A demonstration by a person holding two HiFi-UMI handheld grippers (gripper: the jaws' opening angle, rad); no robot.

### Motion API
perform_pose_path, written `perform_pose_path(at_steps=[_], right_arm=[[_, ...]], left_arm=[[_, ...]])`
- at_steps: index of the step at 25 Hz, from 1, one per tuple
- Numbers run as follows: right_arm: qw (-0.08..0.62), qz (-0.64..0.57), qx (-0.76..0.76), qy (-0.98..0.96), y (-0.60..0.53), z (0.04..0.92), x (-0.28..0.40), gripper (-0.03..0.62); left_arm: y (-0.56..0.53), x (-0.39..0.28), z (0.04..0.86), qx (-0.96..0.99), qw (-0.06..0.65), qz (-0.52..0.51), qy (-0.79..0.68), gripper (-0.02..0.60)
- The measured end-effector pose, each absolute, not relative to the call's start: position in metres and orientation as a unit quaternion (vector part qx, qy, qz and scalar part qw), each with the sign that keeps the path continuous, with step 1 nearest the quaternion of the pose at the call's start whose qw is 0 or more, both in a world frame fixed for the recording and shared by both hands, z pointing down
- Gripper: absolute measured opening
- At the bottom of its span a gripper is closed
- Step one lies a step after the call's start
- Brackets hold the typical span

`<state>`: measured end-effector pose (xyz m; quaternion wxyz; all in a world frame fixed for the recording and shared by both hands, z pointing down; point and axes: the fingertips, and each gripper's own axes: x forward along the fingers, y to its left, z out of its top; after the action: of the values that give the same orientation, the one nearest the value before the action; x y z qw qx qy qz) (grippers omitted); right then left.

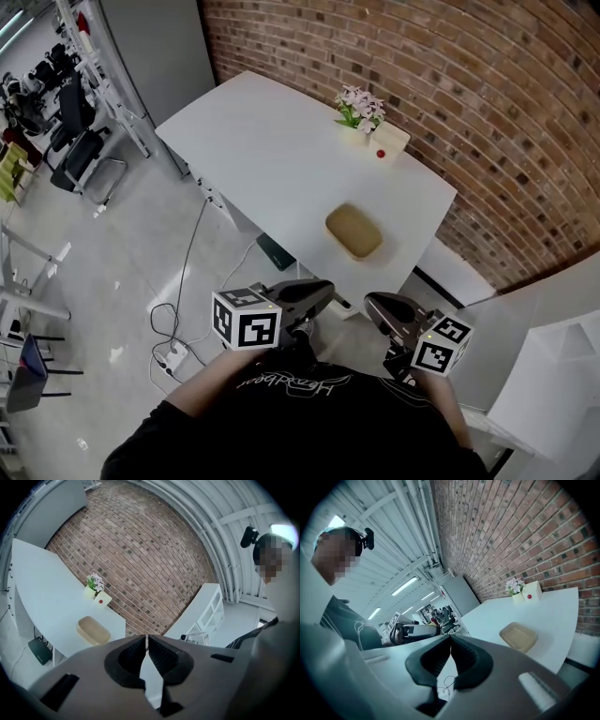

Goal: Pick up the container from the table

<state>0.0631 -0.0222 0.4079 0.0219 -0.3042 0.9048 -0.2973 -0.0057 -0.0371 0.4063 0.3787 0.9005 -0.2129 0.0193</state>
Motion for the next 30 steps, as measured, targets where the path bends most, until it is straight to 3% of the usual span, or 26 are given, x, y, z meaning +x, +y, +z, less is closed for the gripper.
perform_pose_path(at_steps=[15,24,26,30], right_arm=[[0.028,-0.380,-0.400,0.833,-0.137,0.465,0.110,0.017],[0.014,-0.419,-0.439,0.795,-0.182,0.506,0.128,0.098],[0.011,-0.428,-0.448,0.785,-0.189,0.518,0.133,0.101],[0.009,-0.447,-0.480,0.754,-0.200,0.542,0.152,0.103]], left_arm=[[-0.167,-0.019,0.464,0.863,0.460,0.057,-0.200,0.020],[-0.227,-0.016,0.514,0.834,0.504,0.092,-0.204,0.084],[-0.233,-0.014,0.532,0.823,0.520,0.109,-0.199,0.117],[-0.246,-0.009,0.563,0.804,0.544,0.142,-0.193,0.121]])
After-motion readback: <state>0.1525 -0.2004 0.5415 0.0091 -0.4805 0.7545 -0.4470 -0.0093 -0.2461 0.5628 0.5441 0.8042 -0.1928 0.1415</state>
